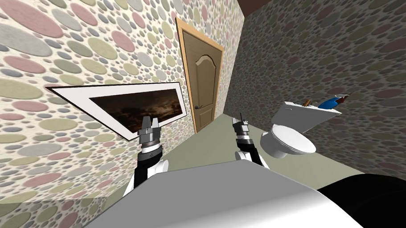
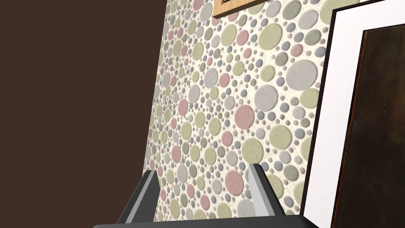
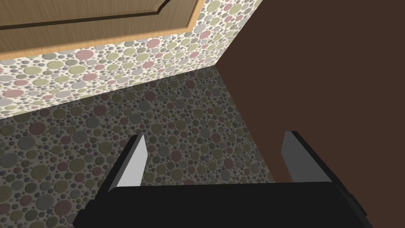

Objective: Pull the door open

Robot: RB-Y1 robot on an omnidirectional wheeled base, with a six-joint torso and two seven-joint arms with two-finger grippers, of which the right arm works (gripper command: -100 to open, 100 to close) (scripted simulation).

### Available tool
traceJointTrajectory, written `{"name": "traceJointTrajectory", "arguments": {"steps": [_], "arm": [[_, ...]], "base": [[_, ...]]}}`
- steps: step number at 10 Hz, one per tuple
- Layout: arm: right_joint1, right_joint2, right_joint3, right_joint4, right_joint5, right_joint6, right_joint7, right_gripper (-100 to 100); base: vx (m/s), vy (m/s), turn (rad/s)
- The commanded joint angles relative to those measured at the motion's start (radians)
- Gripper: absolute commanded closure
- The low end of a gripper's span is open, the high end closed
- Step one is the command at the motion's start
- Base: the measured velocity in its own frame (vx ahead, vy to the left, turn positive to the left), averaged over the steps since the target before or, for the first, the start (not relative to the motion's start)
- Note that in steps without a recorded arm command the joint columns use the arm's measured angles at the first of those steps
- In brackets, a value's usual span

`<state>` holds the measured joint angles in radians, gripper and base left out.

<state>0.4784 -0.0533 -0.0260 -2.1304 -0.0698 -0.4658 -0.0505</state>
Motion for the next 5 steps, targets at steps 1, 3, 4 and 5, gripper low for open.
{"name": "traceJointTrajectory", "arguments": {"steps": [1,3,4,5], "arm": [[-0.009,-0.008,0.003,0.029,0.000,-0.009,-0.004,-100],[-0.024,-0.018,0.007,0.065,0.000,-0.015,-0.008,-100],[-0.032,-0.023,0.009,0.085,0.000,-0.018,-0.011,-100],[-0.040,-0.029,0.011,0.105,0.000,-0.022,-0.014,-100]], "base": [[0.086,-0.016,0.072],[0.078,-0.017,0.077],[0.087,-0.012,0.107],[0.094,-0.011,0.103]]}}
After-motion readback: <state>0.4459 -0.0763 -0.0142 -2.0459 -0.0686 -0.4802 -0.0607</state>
